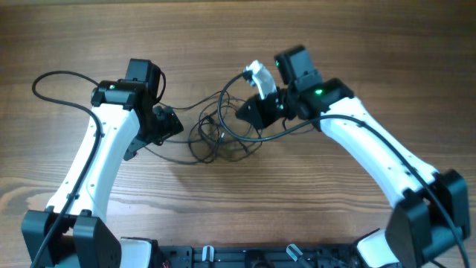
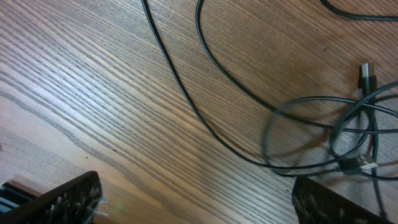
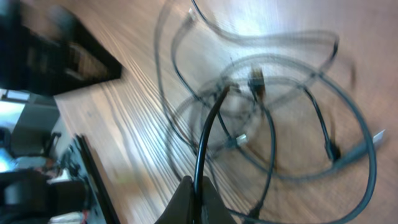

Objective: Untangle cables

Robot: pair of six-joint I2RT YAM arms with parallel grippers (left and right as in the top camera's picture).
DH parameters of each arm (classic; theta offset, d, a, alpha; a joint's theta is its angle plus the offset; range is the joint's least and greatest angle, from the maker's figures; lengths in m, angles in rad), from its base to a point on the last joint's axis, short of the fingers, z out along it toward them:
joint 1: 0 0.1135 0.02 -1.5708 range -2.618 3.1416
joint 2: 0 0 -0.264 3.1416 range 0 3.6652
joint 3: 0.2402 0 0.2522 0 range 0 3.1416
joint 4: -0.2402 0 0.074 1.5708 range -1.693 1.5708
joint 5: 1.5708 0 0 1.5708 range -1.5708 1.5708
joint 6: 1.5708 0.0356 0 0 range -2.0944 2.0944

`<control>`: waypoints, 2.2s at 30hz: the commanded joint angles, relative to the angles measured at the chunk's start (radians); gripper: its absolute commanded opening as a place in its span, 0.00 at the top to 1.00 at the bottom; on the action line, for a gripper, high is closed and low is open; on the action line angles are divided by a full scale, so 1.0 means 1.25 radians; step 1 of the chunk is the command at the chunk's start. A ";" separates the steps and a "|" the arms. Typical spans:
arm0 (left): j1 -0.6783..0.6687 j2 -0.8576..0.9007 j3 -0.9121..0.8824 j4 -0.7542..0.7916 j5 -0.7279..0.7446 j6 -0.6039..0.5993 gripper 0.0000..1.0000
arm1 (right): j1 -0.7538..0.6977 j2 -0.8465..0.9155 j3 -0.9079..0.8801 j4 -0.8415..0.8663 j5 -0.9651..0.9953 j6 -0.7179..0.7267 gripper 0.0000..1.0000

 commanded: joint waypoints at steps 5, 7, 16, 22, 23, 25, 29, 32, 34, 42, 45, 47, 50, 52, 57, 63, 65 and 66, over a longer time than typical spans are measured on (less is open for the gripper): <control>-0.003 -0.006 -0.001 0.000 0.007 -0.014 0.00 | 0.003 -0.215 0.248 0.060 0.027 0.005 0.96; -0.003 -0.006 -0.001 0.000 0.007 -0.014 0.00 | 0.003 -0.258 0.284 0.126 0.027 0.006 0.96; -0.004 -0.006 -0.002 0.000 0.078 -0.005 0.00 | 0.003 -0.377 0.288 0.456 0.030 0.067 0.96; -0.004 -0.006 -0.002 -0.004 0.168 0.095 0.00 | 0.003 -0.352 0.288 0.266 0.282 -0.063 0.96; -0.004 -0.006 -0.002 -0.006 0.168 0.095 0.00 | 0.003 -0.345 0.287 0.220 0.358 -0.097 0.96; -0.004 -0.006 -0.008 -0.005 0.168 0.095 0.00 | 0.000 -0.329 0.287 0.144 0.549 -0.150 0.96; -0.004 -0.005 -0.029 0.006 0.168 0.095 0.00 | -0.047 -0.299 0.287 0.074 0.782 -0.256 0.95; -0.004 -0.005 -0.034 0.012 0.168 0.095 0.00 | -0.171 -0.282 0.287 0.040 0.783 -0.291 0.96; -0.004 -0.005 -0.034 0.012 0.168 0.095 0.00 | -0.272 -0.274 0.287 0.031 0.775 -0.285 0.96; -0.004 -0.005 -0.034 0.010 0.168 0.095 0.00 | -0.845 -0.206 0.286 0.029 0.508 -0.068 0.96; -0.004 -0.005 -0.034 -0.001 0.168 0.095 0.00 | -0.960 -0.148 0.285 0.037 0.390 0.060 0.96; -0.004 -0.005 -0.034 -0.004 0.168 0.095 0.00 | -1.001 -0.096 0.285 0.035 0.381 0.119 0.96; -0.004 -0.005 -0.034 -0.003 0.168 0.095 0.00 | -1.026 -0.025 0.285 0.038 0.385 0.118 0.96; -0.004 -0.005 -0.034 -0.003 0.168 0.095 0.00 | -1.046 0.042 0.285 0.037 0.384 0.131 0.95; -0.004 -0.005 -0.034 -0.003 0.169 0.094 0.00 | -1.083 0.189 0.284 -0.119 0.468 0.277 0.96; -0.004 -0.005 -0.034 -0.004 0.175 0.094 0.00 | -1.084 0.353 0.284 -0.262 0.490 0.453 0.92; -0.004 -0.005 -0.034 -0.003 0.181 0.094 0.00 | -1.082 0.374 0.284 -0.292 0.433 0.497 0.02; -0.004 -0.005 -0.034 -0.002 0.181 0.094 0.00 | -1.083 0.374 0.284 -0.296 0.400 0.488 0.00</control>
